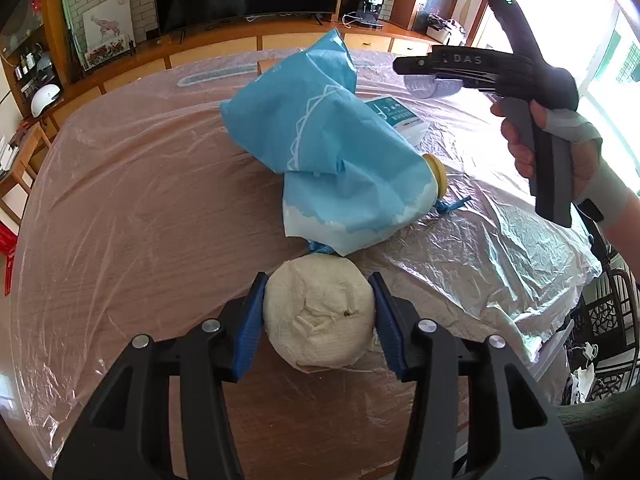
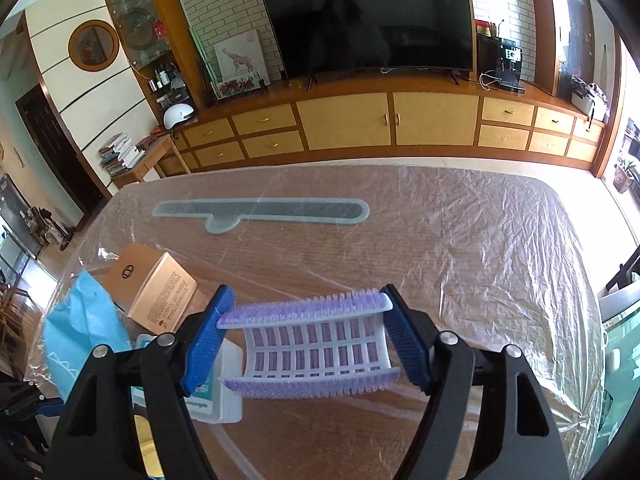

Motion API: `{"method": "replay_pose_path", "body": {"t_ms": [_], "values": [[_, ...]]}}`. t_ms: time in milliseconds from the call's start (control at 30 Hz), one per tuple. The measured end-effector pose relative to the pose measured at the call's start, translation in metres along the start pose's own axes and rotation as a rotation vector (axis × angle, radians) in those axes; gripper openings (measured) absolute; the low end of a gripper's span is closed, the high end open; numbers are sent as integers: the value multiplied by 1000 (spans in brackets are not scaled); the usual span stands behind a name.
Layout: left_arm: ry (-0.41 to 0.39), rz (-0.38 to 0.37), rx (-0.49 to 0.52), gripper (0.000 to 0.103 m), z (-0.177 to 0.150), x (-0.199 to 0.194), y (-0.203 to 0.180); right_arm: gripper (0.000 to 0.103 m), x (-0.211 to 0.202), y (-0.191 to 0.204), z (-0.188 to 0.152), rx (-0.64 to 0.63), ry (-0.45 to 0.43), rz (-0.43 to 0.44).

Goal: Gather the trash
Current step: 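Grasp the lavender mesh roller with the right tool while the left tool grasps the dough lump, then carry the lavender roller and dough lump over the black bin with both tools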

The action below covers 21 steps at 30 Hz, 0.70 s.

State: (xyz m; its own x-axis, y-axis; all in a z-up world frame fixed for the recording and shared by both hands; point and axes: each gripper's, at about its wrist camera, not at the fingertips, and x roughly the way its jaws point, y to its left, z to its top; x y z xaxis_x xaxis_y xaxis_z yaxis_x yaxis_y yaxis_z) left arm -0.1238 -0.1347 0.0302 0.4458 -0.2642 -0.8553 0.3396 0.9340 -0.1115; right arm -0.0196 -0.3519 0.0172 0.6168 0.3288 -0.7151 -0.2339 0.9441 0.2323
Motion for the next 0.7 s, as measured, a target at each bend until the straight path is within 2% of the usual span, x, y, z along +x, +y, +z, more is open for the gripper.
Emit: {"method": "replay_pose_path", "body": {"t_ms": [433,700], "values": [[-40,-15,-19,51,-1,-14,8,73,-44,-9,-17,123,-34,65],[-64,-25,-22,51,-3,-25,13,73,-74,4,-36,149,-43,97]]}}
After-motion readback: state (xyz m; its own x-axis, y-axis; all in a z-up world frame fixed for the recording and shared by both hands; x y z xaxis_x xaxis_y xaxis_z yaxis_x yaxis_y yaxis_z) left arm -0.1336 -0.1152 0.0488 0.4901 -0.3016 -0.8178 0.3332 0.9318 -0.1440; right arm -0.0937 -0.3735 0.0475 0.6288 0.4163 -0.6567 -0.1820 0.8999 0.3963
